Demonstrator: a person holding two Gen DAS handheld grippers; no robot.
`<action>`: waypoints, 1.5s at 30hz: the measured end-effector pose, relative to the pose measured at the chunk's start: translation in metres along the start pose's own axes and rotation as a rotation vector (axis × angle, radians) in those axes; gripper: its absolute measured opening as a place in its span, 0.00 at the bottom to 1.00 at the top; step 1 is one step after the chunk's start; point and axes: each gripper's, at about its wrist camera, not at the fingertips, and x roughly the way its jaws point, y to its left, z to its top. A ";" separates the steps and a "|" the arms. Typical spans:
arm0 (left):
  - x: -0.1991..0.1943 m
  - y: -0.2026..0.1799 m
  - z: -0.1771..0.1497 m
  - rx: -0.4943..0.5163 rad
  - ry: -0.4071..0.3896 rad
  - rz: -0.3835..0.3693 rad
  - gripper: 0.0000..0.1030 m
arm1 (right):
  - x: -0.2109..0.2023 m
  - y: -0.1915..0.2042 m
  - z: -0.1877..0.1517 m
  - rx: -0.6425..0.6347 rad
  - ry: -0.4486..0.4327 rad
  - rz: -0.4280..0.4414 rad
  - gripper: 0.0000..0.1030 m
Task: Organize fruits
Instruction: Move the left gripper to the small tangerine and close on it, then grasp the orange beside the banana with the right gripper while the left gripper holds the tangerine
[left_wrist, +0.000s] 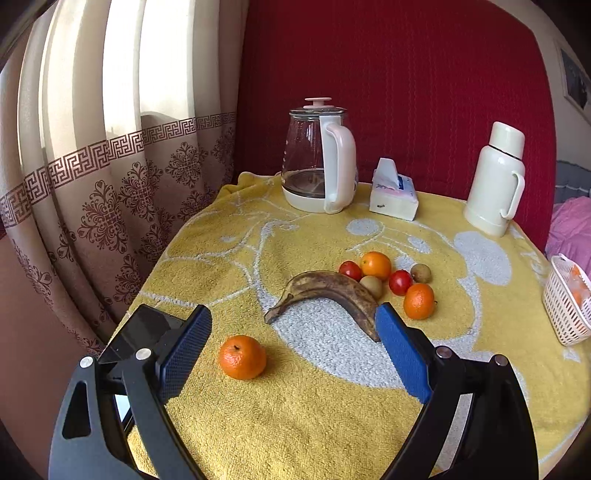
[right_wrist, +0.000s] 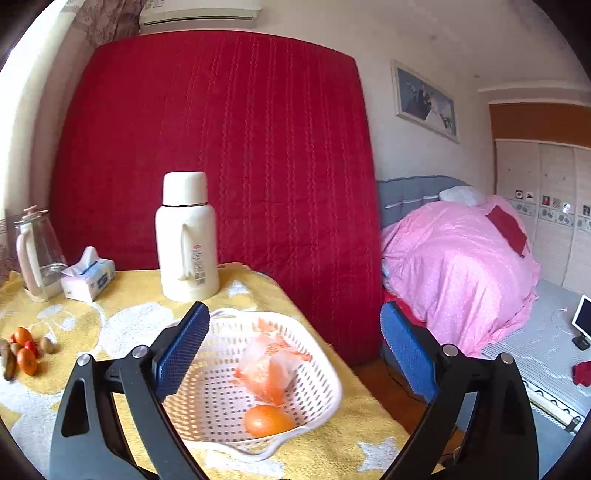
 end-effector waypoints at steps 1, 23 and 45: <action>0.001 0.005 -0.001 -0.007 0.003 0.007 0.87 | -0.002 0.005 0.001 0.010 0.023 0.048 0.94; 0.062 0.051 -0.029 -0.074 0.204 0.003 0.58 | -0.026 0.158 -0.053 -0.182 0.343 0.622 0.96; 0.050 0.038 -0.032 -0.061 0.143 -0.027 0.39 | 0.011 0.203 -0.052 -0.177 0.539 0.716 0.96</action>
